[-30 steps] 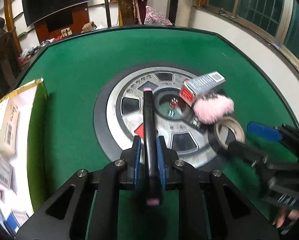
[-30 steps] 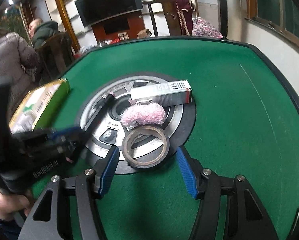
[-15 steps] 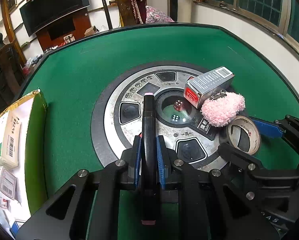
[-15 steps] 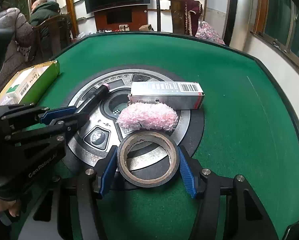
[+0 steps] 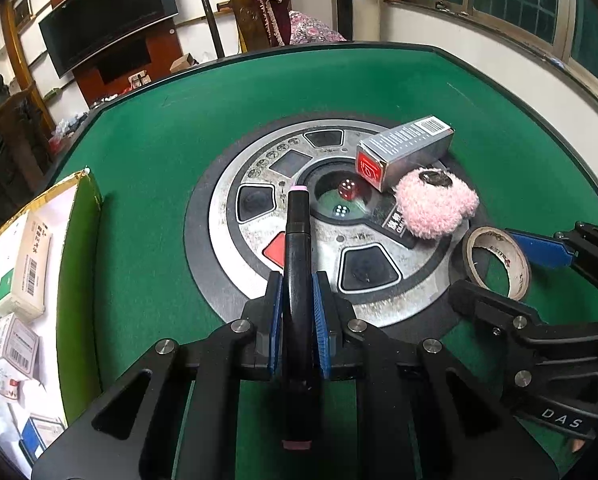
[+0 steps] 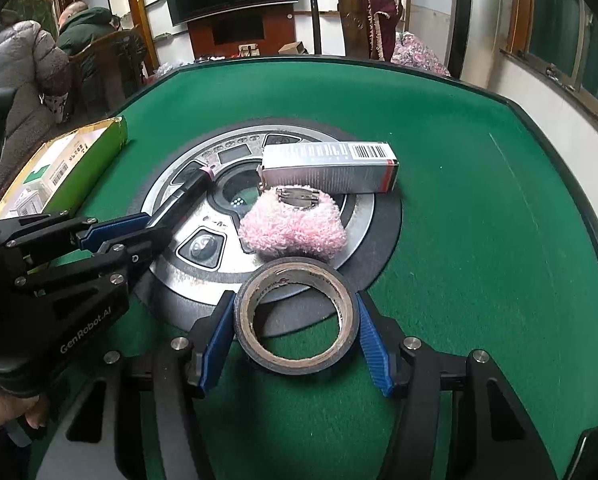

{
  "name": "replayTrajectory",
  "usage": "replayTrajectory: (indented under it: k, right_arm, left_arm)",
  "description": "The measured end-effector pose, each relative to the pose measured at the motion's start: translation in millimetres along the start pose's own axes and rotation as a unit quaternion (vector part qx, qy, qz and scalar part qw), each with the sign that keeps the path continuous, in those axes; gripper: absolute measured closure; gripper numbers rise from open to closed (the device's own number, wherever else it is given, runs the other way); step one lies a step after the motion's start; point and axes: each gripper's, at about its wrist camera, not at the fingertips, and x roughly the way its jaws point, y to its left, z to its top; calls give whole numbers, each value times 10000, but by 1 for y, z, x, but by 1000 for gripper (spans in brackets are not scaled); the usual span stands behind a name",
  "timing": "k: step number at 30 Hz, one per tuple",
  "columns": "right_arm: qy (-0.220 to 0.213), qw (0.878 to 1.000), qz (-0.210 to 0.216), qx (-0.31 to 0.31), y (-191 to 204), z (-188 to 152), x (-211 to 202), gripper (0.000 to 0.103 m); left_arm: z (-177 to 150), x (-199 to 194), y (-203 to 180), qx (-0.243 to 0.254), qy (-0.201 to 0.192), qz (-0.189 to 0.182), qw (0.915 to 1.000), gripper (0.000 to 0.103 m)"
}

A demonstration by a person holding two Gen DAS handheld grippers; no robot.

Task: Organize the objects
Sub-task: 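Lift the marker and tape roll off the table dial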

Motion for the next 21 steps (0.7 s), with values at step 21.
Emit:
replayTrajectory:
  k: [21]
  right_arm:
    - [222,9953,277,-901,41,-17,-5,44]
  left_arm:
    - [-35,-23,14,-167,30,-135,9998,85]
